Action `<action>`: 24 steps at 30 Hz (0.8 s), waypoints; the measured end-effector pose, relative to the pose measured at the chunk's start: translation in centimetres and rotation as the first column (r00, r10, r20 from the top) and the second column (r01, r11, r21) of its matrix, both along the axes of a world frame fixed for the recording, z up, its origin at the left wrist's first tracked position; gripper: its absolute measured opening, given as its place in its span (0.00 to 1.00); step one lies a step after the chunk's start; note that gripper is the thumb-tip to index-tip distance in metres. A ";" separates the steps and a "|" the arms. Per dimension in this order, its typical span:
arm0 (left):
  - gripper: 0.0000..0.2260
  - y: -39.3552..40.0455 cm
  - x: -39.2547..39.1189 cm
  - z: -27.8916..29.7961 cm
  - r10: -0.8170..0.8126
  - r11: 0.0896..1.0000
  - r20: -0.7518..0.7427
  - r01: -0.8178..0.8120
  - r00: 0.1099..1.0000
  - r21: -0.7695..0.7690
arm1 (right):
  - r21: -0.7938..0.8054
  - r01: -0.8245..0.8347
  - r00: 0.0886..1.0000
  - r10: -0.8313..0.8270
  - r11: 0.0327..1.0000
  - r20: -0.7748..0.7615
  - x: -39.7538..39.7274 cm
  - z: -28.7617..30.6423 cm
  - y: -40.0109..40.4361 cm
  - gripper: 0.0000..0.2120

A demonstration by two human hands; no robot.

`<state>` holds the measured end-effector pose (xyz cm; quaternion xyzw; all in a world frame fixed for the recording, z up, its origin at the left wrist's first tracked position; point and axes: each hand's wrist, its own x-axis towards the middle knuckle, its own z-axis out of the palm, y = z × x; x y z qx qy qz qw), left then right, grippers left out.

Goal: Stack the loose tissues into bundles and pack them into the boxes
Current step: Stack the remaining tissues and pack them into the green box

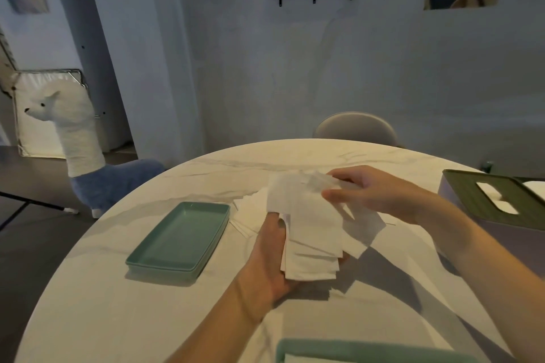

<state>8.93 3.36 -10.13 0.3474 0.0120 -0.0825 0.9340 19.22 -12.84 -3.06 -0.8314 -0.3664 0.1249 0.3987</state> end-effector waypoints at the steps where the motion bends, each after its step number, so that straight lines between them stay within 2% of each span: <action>1: 0.26 -0.4 -0.2 0.3 -0.013 1.000 0.008 0.013 1.000 0.013 | -0.032 0.044 0.999 -0.043 0.999 0.021 0.2 -0.2 0.2 0.08; 5: 0.41 0.6 0.0 -1.1 -0.046 0.999 -0.024 0.045 0.999 -0.021 | -0.031 0.130 0.991 -0.129 0.991 0.029 1.0 -1.1 0.7 0.09; 10: 0.46 1.2 -0.2 -1.2 -0.141 0.988 0.017 0.142 0.990 -0.057 | -0.027 0.145 0.989 -0.144 0.989 0.030 1.3 -1.5 0.8 0.11; 12: 0.43 0.9 -0.6 -0.9 -0.176 0.982 0.025 0.177 0.984 -0.069 | -0.033 0.152 0.988 -0.152 0.988 0.014 1.3 -1.4 0.8 0.10; 14: 0.34 0.5 -1.1 -0.8 -0.151 0.988 0.023 0.151 0.988 -0.032 | -0.037 0.149 0.989 -0.149 0.988 -0.001 1.4 -1.3 0.8 0.11; 16: 0.20 0.4 -1.6 -0.9 -0.118 0.978 -0.007 0.118 0.993 0.172 | -0.035 0.141 0.990 -0.141 0.989 -0.005 1.5 -1.3 0.8 0.11; 18: 0.10 0.8 -1.7 -1.2 -0.091 0.926 -0.021 0.093 0.996 0.365 | -0.039 0.152 0.988 -0.152 0.988 0.001 1.6 -1.3 0.8 0.14; 20: 0.12 1.0 -1.8 -1.3 -0.106 0.906 -0.023 0.106 0.994 0.409 | -0.039 0.163 0.987 -0.163 0.986 -0.002 1.6 -1.2 0.7 0.12; 22: 0.21 1.1 -1.4 -1.7 -0.099 0.917 0.013 0.086 0.995 0.390 | -0.037 0.168 0.986 -0.169 0.985 -0.004 1.5 -1.1 0.6 0.06; 24: 0.22 1.1 -1.1 -2.0 -0.087 0.927 0.076 0.052 0.993 0.372 | -0.044 0.172 0.985 -0.172 0.984 0.013 1.4 -0.9 0.5 0.04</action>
